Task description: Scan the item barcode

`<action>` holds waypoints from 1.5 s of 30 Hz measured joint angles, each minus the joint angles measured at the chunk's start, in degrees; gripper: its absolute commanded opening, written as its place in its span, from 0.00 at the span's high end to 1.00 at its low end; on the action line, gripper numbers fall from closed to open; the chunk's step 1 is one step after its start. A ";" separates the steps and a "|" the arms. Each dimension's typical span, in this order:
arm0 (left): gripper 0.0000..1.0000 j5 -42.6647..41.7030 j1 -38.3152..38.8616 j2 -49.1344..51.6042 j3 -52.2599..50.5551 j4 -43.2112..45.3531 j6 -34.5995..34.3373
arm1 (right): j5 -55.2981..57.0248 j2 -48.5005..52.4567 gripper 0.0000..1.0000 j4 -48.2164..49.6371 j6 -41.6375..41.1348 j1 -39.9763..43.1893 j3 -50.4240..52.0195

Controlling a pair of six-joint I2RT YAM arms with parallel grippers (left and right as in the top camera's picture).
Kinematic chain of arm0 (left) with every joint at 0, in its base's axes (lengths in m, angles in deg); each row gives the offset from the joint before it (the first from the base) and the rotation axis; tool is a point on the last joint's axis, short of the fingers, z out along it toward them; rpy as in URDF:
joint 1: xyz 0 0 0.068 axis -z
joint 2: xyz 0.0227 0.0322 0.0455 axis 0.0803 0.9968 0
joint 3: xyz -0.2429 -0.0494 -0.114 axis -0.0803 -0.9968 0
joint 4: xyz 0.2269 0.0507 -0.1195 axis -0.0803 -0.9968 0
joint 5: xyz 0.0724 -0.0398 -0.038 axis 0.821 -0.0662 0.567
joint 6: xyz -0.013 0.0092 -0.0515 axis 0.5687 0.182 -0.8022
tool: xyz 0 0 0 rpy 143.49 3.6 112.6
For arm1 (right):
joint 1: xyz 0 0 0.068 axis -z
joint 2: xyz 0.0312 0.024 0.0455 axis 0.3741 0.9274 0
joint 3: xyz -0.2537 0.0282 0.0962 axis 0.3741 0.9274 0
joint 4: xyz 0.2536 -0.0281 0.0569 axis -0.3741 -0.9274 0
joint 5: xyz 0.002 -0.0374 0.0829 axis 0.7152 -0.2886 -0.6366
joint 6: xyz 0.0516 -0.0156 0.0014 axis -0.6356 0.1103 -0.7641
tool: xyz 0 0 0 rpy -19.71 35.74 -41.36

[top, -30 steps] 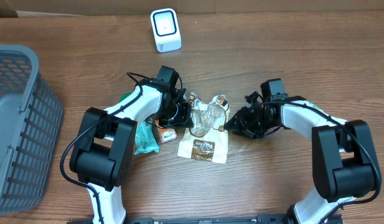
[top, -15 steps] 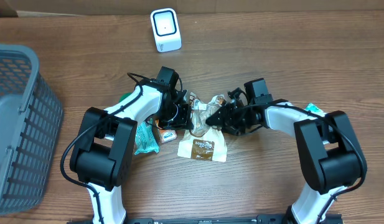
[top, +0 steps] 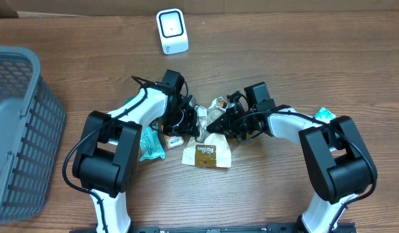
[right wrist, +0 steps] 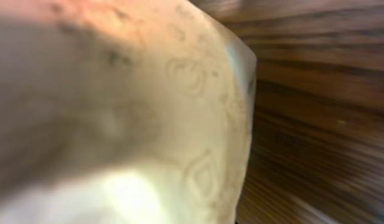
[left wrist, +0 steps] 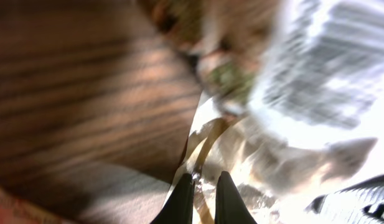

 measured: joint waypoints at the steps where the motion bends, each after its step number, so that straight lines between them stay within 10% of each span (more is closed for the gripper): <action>1: 0.96 0.17 -0.28 0.17 0.48 -1.11 0.22 | -0.28 0.00 0.96 -0.42 0.04 0.31 0.00; 20: 0.88 12.22 -6.38 -21.18 34.99 -33.31 7.54 | -6.91 -1.75 0.96 -11.65 14.84 4.79 0.00; 32: 0.88 17.14 -28.28 -26.23 39.60 -38.45 10.14 | -9.77 -8.48 0.96 -23.76 23.93 4.79 -3.17; 45: 0.39 16.87 -33.46 -21.49 39.58 -37.22 18.10 | -6.43 -20.33 0.96 -28.50 26.08 5.07 -8.72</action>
